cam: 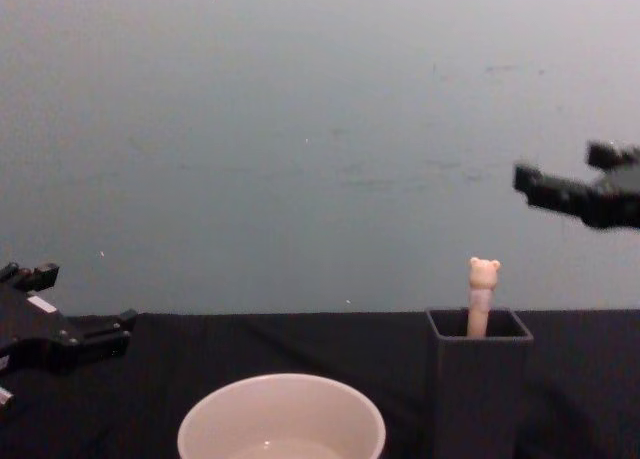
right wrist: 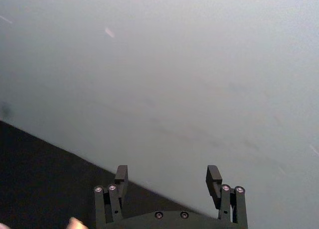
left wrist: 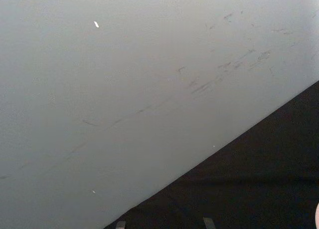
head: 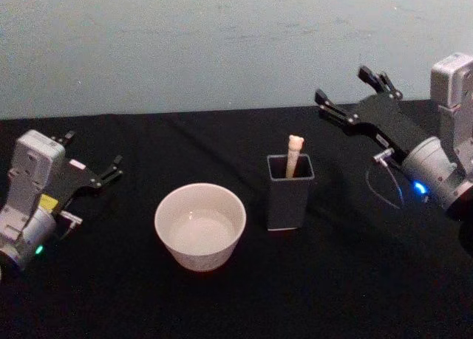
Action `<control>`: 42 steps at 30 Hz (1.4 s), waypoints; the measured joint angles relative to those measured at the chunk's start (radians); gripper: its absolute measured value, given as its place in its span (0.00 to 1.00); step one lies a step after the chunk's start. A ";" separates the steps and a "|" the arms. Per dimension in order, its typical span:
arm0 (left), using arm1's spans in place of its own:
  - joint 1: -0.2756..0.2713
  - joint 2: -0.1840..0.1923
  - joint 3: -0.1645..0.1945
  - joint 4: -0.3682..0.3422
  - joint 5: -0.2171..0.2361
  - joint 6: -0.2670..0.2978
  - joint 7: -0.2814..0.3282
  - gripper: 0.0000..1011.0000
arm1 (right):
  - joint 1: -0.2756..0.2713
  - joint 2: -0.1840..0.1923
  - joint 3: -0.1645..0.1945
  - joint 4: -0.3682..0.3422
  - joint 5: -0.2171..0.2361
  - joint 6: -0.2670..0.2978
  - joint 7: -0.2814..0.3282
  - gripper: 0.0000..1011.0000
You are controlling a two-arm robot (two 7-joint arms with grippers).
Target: Pick up the stirring spoon with one hand, stir inside the cup, then place it back in its original position.
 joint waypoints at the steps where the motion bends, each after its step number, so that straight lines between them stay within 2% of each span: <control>1: 0.000 0.000 0.000 0.000 0.000 0.000 0.000 0.99 | -0.002 -0.006 0.003 0.006 -0.011 0.012 -0.022 0.99; 5: 0.000 0.000 0.000 0.000 0.000 0.000 0.000 0.99 | -0.005 -0.032 0.008 0.052 -0.051 0.068 -0.092 0.99; 11: 0.000 0.000 0.000 0.000 0.000 0.000 0.000 0.99 | -0.003 -0.055 0.004 0.111 -0.062 0.124 -0.091 0.99; 16: 0.000 0.000 0.000 0.000 0.000 0.000 0.000 0.99 | 0.003 -0.070 0.002 0.146 -0.076 0.146 -0.083 0.99; 42: 0.000 0.000 0.000 0.000 0.000 0.000 0.000 0.99 | 0.005 -0.072 0.001 0.151 -0.081 0.150 -0.078 0.99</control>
